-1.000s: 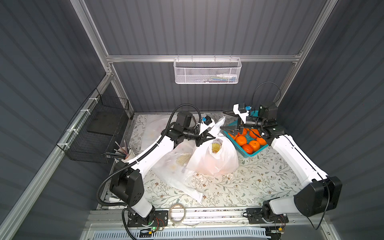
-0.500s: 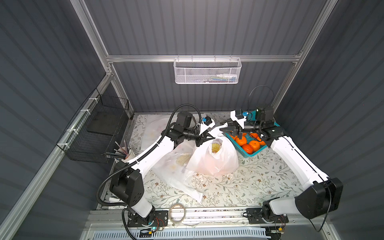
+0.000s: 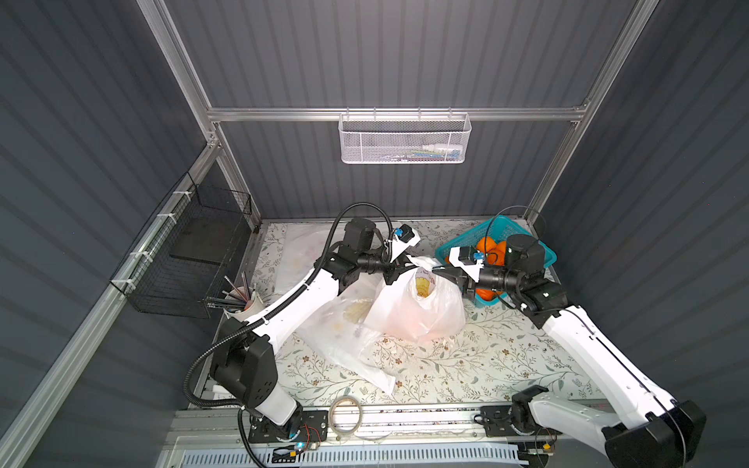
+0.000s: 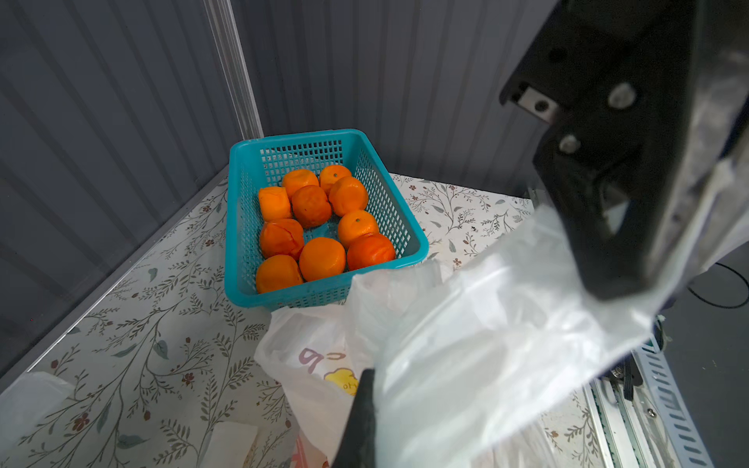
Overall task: Place the oranges into plastic bags & tie knots
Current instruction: Tie the plastic bag at the center of the board.
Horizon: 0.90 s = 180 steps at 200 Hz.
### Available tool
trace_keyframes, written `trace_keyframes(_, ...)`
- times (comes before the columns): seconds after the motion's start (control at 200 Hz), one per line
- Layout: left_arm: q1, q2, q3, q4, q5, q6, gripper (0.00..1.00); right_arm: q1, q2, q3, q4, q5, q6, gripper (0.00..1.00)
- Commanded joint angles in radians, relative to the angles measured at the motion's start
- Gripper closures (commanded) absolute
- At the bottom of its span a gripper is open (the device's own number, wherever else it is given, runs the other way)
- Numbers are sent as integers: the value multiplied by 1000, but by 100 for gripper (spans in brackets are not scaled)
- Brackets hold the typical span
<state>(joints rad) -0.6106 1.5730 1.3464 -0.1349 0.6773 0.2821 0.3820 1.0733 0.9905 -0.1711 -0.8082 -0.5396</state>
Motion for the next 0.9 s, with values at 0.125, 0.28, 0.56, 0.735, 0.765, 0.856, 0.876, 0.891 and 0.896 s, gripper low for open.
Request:
trace_keyframes(0.125,15,-36,-31,53,-48,-29,100,49,26,-121,28,113,79,100)
trace_keyframes(0.28,15,-42,-44,55,-40,2,100,51,-3,-119,55,39,129,91)
trace_keyframes(0.56,15,-34,-44,48,-4,53,100,-37,-119,42,62,-9,199,56)
trace_keyframes(0.735,15,-26,-42,43,8,60,100,-115,-45,181,54,63,254,54)
trace_keyframes(0.765,15,-27,-42,42,11,61,100,-115,-21,207,21,71,236,54)
trace_keyframes(0.856,15,-29,-42,36,12,67,100,-115,53,257,-41,84,202,54)
trace_keyframes(0.876,15,-30,-40,33,13,69,100,-115,78,265,-52,81,192,54)
trace_keyframes(0.891,15,-30,-39,31,13,70,100,-115,90,267,-60,79,184,54)
trace_keyframes(0.896,15,-30,-39,32,13,70,100,-115,93,268,-62,79,181,53)
